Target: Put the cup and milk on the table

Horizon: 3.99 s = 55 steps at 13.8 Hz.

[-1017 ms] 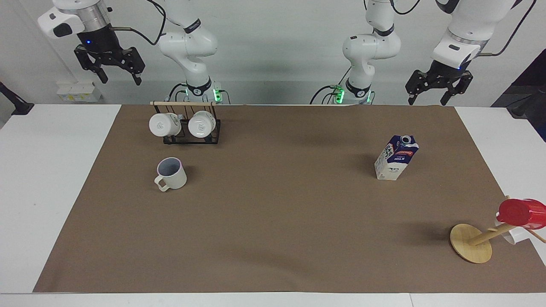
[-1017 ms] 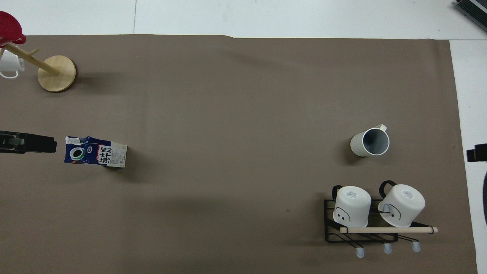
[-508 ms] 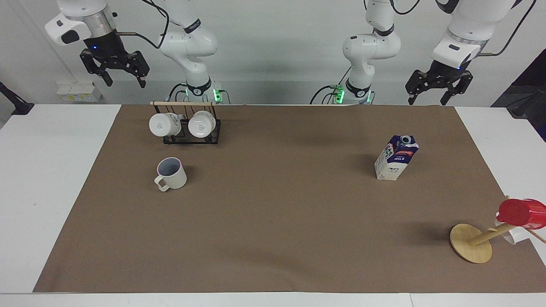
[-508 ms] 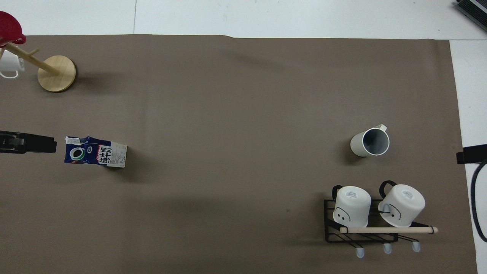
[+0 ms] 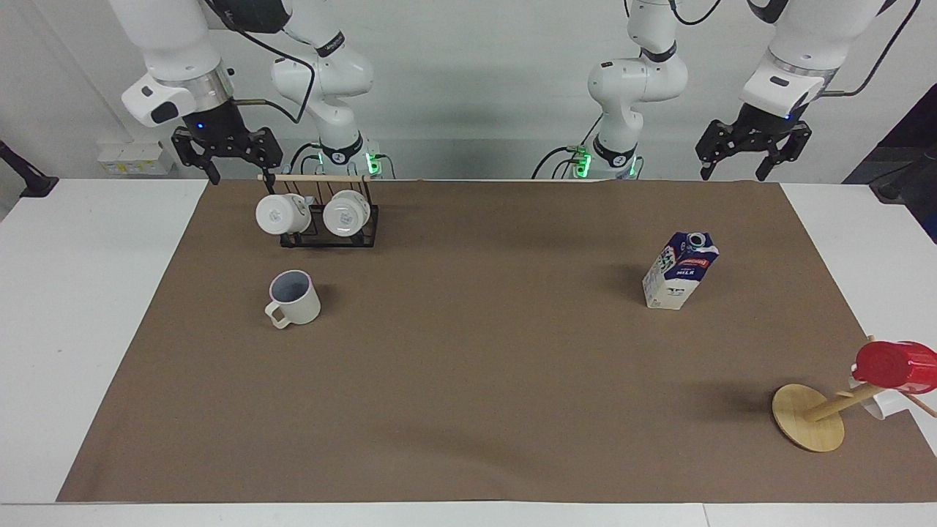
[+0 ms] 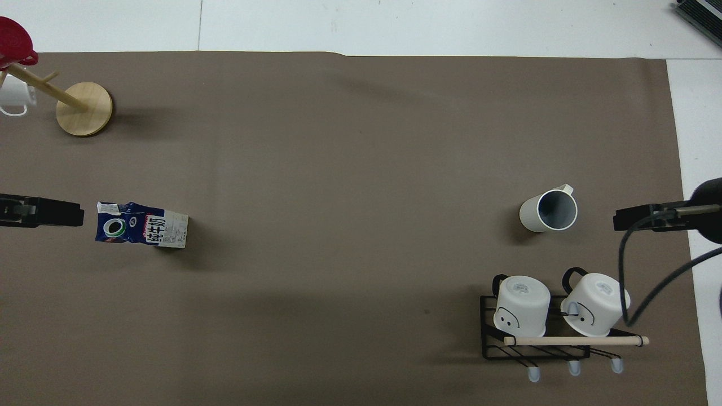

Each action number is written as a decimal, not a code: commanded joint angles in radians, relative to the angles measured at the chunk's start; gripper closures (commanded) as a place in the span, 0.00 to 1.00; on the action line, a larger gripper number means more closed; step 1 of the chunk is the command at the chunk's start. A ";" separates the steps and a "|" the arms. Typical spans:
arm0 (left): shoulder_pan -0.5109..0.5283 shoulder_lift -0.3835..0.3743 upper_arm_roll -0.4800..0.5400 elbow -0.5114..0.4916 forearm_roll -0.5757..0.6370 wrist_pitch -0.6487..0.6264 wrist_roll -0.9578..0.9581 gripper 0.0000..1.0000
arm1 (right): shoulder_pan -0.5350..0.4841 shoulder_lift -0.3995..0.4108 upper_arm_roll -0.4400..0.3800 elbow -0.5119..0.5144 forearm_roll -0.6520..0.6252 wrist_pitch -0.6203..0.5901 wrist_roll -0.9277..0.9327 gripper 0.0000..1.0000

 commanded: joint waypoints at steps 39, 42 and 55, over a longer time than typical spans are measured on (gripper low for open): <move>0.021 0.010 -0.004 -0.477 0.000 0.571 0.034 0.00 | 0.106 0.258 0.002 -0.150 -0.004 0.496 0.295 1.00; 0.019 0.010 -0.004 -0.495 0.000 0.593 0.034 0.00 | 0.190 0.267 0.002 -0.121 0.036 0.485 0.481 1.00; 0.013 0.016 -0.003 -0.468 0.002 0.567 0.032 0.50 | 0.525 0.428 0.002 0.031 -0.050 0.492 0.920 1.00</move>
